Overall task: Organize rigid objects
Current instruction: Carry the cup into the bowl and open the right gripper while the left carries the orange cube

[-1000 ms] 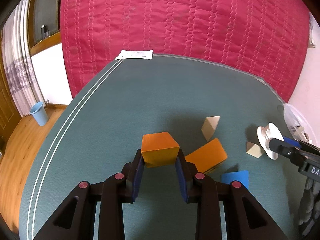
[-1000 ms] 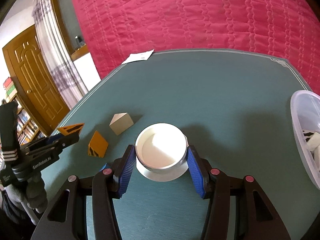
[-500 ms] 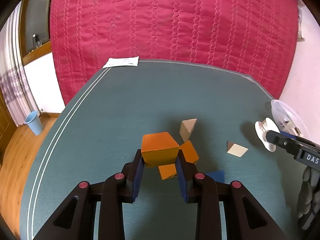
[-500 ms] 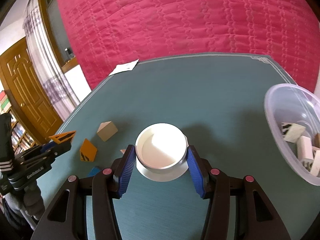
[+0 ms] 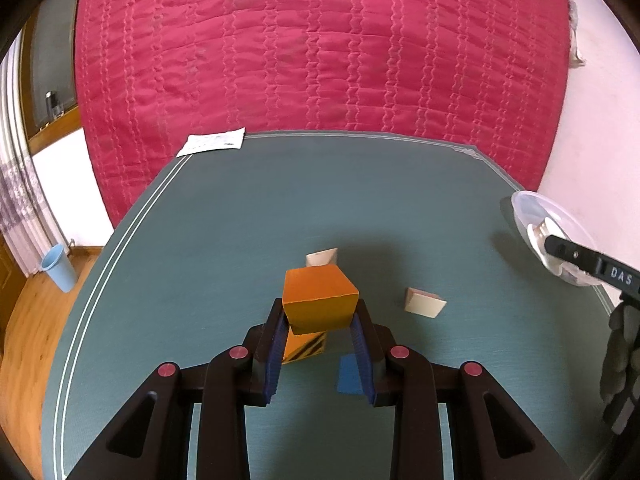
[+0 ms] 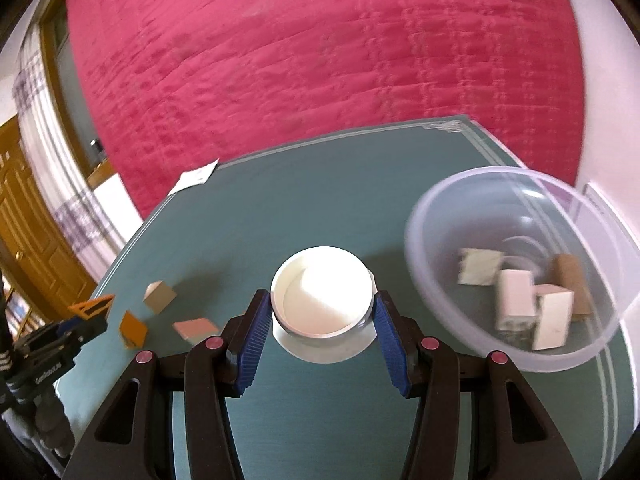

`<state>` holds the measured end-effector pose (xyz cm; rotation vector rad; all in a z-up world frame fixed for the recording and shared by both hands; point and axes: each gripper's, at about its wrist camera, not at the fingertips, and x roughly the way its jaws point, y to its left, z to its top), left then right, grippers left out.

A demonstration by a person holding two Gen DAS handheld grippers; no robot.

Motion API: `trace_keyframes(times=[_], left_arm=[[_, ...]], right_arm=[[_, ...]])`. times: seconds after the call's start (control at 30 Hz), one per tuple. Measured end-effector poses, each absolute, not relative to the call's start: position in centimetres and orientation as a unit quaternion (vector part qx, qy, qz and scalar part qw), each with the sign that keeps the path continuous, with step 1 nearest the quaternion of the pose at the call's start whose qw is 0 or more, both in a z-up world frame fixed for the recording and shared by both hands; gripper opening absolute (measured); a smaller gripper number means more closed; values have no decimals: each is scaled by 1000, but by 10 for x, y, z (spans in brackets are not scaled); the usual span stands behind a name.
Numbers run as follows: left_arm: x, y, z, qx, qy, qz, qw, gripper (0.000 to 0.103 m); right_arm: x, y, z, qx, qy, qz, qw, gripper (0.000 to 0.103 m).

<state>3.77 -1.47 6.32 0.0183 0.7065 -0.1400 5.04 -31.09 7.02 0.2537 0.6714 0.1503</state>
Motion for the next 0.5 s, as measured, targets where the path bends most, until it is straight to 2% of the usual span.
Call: trace_keyframes(times=[0.5], left_arm=[[37,-56,71,32,342,-105,933,33]], right_arm=[[54,-411,80,196,294,-38,935,53]])
